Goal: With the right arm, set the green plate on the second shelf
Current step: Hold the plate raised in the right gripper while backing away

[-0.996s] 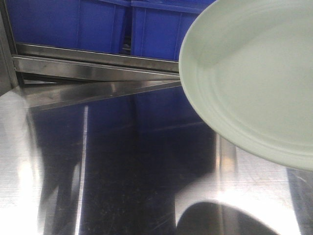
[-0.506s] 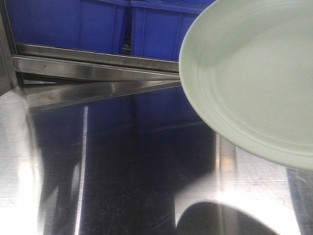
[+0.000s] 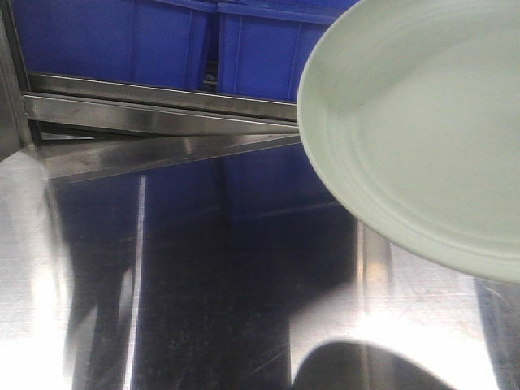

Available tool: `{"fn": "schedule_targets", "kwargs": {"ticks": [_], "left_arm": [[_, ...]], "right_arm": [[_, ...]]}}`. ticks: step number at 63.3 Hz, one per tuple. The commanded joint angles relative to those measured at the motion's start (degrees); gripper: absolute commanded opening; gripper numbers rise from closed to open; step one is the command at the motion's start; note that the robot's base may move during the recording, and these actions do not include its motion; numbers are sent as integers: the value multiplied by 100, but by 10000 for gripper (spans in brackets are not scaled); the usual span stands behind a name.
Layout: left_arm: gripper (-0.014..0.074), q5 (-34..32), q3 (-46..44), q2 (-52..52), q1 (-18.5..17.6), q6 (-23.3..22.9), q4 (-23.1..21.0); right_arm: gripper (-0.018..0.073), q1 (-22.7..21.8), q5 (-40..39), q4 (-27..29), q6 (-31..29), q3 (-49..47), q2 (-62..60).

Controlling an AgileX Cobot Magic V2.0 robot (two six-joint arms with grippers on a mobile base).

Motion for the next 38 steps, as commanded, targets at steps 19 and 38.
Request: {"fn": "schedule_targets", "kwargs": {"ticks": [19, 38], "left_arm": [[125, -350, 240, -128, -17, -28, 5], [125, -350, 240, -128, -17, -28, 5]], "right_arm": [[54, -38, -672, 0, -8, -188, -2], [54, -38, -672, 0, -8, -188, -2]]}}
